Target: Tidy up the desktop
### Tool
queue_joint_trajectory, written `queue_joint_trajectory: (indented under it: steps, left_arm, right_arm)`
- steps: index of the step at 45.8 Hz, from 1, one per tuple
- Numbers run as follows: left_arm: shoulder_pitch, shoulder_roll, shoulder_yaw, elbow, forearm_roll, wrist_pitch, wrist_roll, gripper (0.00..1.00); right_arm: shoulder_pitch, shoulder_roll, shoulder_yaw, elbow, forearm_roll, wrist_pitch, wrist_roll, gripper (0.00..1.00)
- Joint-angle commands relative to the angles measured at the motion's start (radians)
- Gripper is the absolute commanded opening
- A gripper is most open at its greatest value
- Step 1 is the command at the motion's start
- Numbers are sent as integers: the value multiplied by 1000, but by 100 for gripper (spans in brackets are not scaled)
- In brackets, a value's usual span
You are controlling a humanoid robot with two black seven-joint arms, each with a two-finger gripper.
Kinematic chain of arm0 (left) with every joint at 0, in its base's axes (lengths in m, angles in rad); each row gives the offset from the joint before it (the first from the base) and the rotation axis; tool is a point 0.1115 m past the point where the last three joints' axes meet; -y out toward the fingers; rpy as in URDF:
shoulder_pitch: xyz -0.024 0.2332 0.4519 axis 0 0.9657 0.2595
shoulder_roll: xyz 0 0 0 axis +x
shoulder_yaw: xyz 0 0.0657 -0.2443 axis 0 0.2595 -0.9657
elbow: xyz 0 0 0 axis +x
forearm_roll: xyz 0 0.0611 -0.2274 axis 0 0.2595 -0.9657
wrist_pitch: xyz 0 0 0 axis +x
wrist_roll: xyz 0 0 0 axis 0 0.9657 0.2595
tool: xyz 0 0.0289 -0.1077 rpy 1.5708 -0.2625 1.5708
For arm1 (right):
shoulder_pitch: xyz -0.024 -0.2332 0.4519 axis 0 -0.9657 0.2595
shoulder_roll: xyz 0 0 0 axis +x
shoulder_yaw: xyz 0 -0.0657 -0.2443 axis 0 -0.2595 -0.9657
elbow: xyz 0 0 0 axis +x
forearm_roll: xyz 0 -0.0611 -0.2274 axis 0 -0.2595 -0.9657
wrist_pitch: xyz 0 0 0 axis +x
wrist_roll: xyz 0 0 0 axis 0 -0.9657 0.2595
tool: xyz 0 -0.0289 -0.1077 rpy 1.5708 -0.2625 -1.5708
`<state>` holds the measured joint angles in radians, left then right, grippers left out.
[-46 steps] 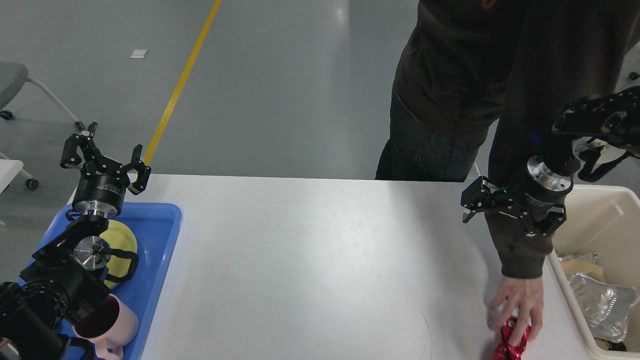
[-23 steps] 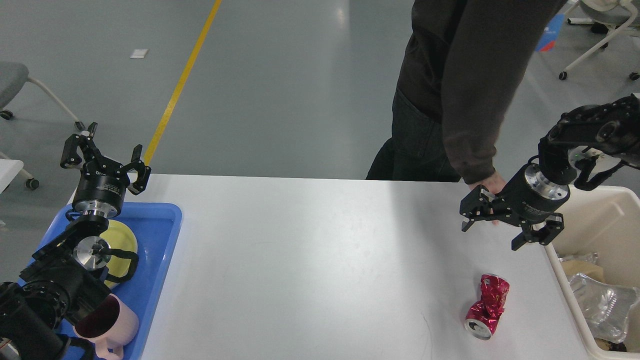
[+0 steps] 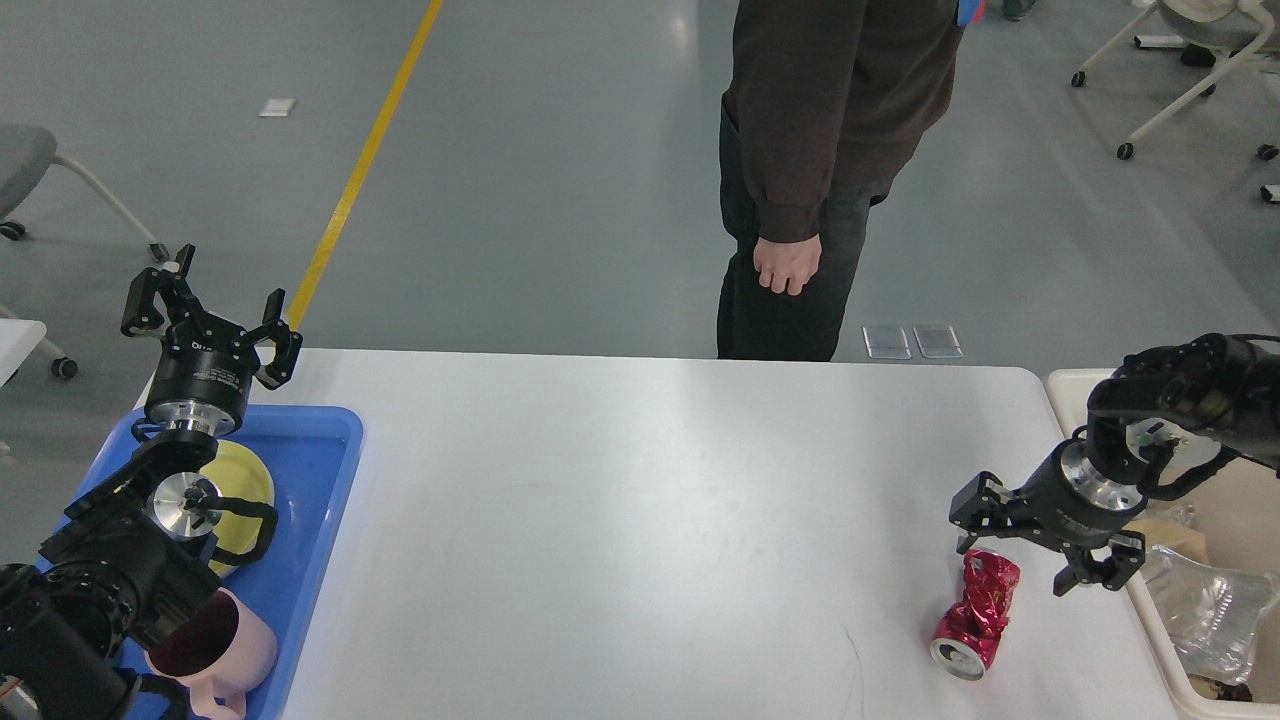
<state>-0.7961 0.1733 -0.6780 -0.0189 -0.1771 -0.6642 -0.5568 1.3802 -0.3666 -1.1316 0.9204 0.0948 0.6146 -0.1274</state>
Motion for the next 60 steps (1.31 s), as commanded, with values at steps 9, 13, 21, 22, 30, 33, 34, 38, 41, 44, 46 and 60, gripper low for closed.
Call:
queue_joint_trajectory:
  steps: [9, 13, 21, 22, 30, 33, 34, 38, 41, 44, 46, 60]
  left_arm:
    - [0, 0, 0, 0, -1, 0, 0, 96]
    - [0, 0, 0, 0, 1, 0, 0, 96]
    - [0, 0, 0, -1, -1, 0, 0, 96]
    - [0, 0, 0, -1, -1, 0, 0, 96]
    - [0, 0, 0, -1, -1, 0, 0, 96]
    - [0, 0, 0, 0, -1, 0, 0, 96]
    - [0, 0, 0, 0, 1, 0, 0, 96]
    - [0, 0, 0, -1, 1, 0, 0, 96]
    - [0, 0, 0, 0, 1, 0, 0, 96]
    - [0, 0, 0, 0, 1, 0, 0, 96]
    - [0, 0, 0, 0, -1, 0, 0, 96]
    - [0, 0, 0, -1, -1, 0, 0, 96]
  right_arm:
    - [-139, 1, 67, -78, 0, -55, 0, 100]
    - [-173, 6, 85, -109, 0, -62, 2, 100]
    - [-222, 9, 127, -133, 0, -110, 0, 100]
    - [-224, 9, 130, -133, 0, -117, 0, 100]
    - [-222, 11, 133, -129, 2, -150, 2, 99]
    - [-221, 12, 141, -129, 6, -168, 3, 98]
    - [-222, 12, 145, -130, 6, -180, 3, 98]
    - [-225, 12, 154, -120, 5, -231, 3, 98]
    - [-233, 12, 153, -118, 5, -239, 3, 97]
    - [-240, 12, 153, -117, 5, -243, 3, 97]
    - [-240, 14, 153, -109, 5, -245, 3, 92]
    - [-234, 8, 153, -61, 2, -234, 2, 3]
